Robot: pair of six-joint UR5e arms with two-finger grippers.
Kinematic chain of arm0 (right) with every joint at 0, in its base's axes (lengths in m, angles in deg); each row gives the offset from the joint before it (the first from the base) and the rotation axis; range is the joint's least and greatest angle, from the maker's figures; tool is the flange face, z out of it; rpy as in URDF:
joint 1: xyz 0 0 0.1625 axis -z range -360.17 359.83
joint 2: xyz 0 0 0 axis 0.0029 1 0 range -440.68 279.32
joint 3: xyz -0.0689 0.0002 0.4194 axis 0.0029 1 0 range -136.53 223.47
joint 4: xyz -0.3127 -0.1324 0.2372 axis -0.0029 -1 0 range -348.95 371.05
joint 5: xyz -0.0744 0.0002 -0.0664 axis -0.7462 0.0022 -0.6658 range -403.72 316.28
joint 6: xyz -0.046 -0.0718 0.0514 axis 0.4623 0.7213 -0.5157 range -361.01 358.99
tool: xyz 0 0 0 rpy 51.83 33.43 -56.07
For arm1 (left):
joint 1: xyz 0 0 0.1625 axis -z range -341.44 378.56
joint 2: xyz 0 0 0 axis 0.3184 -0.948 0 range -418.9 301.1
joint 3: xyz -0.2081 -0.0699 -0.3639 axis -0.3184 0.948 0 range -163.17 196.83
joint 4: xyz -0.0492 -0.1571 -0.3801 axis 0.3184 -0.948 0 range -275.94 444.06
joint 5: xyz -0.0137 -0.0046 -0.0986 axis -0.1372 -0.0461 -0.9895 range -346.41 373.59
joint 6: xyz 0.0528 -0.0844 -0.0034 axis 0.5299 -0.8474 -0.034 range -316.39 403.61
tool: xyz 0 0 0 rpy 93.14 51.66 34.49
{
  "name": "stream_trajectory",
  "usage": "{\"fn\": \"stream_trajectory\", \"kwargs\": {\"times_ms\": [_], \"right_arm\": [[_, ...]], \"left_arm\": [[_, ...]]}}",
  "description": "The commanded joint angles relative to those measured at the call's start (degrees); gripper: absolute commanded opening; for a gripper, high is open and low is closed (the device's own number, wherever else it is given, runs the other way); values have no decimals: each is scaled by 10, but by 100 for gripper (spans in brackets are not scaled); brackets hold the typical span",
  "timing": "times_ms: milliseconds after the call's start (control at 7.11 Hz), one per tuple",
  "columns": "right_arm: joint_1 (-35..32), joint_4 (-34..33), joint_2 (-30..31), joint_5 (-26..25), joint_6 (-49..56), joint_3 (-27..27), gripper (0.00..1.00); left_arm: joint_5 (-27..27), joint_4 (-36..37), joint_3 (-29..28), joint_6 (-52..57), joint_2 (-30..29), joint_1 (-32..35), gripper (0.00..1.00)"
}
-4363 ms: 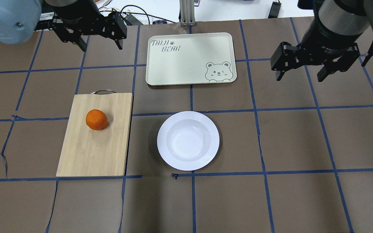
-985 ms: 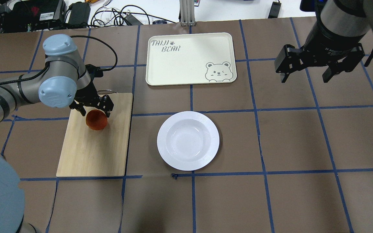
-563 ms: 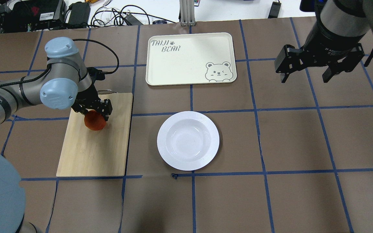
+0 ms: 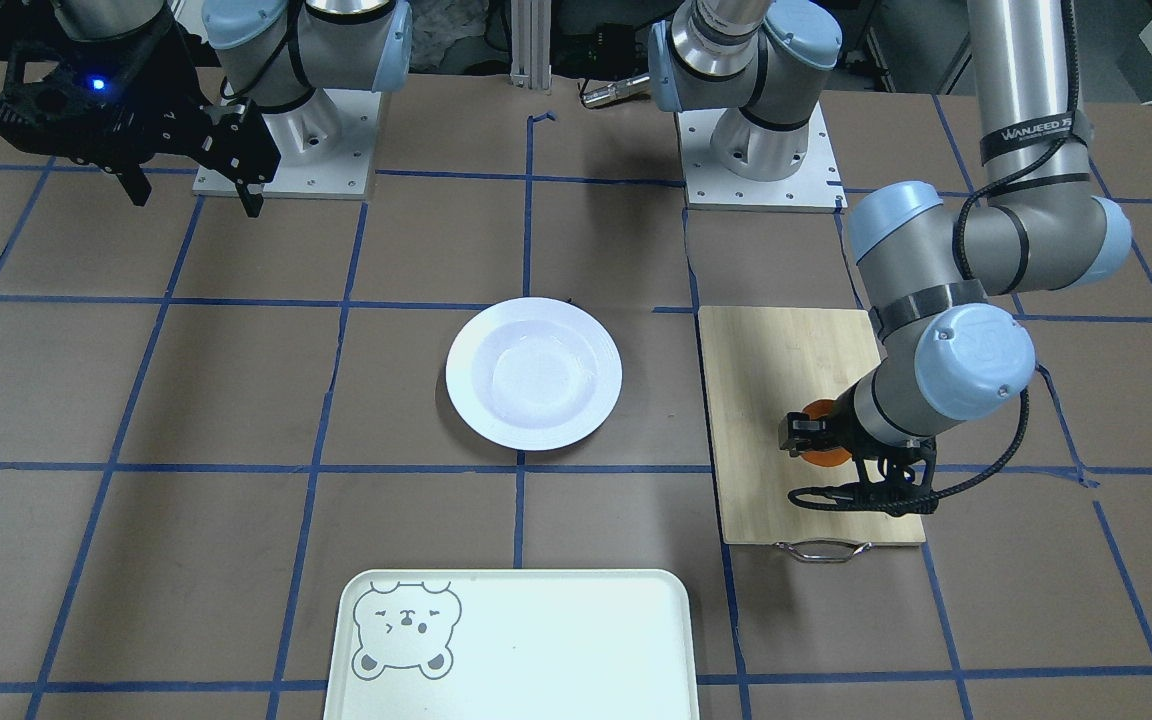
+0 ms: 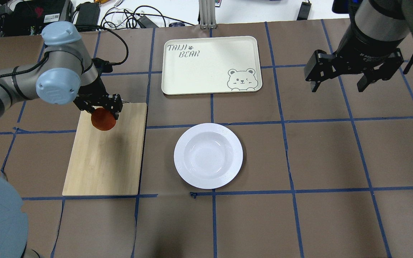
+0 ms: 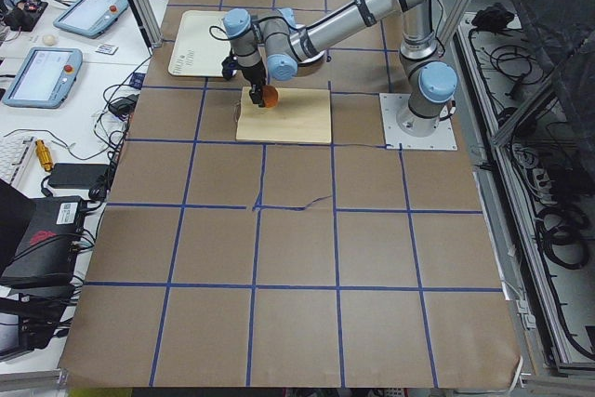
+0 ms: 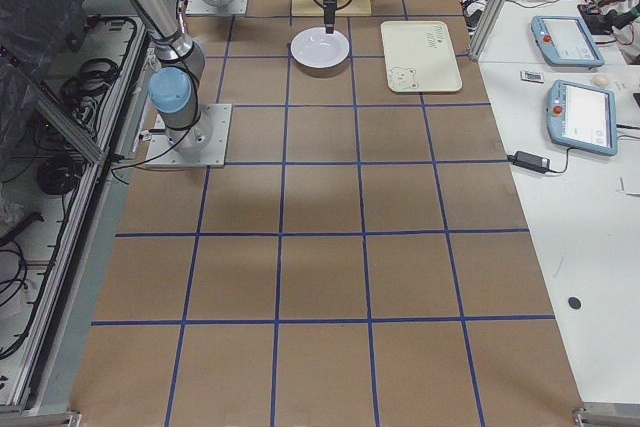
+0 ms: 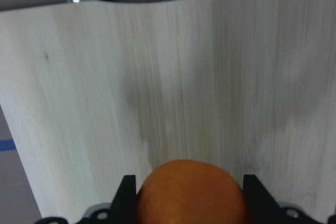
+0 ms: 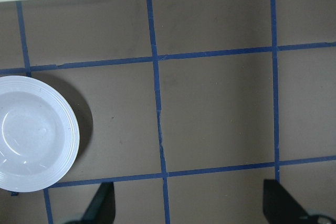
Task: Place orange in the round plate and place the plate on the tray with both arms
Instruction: 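Lift the orange with the left gripper and lower it into the white plate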
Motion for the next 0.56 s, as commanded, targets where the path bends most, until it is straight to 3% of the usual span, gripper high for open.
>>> {"fn": "stream_trajectory", "kwargs": {"times_ms": [0, 422], "right_arm": [[0, 1, 0, -1, 0, 0, 100], [1, 1, 0, -1, 1, 0, 100]], "left_arm": [[-39, -97, -113, -64, -17, 18, 0], [-62, -98, -131, -234, -27, 151, 0]]}}
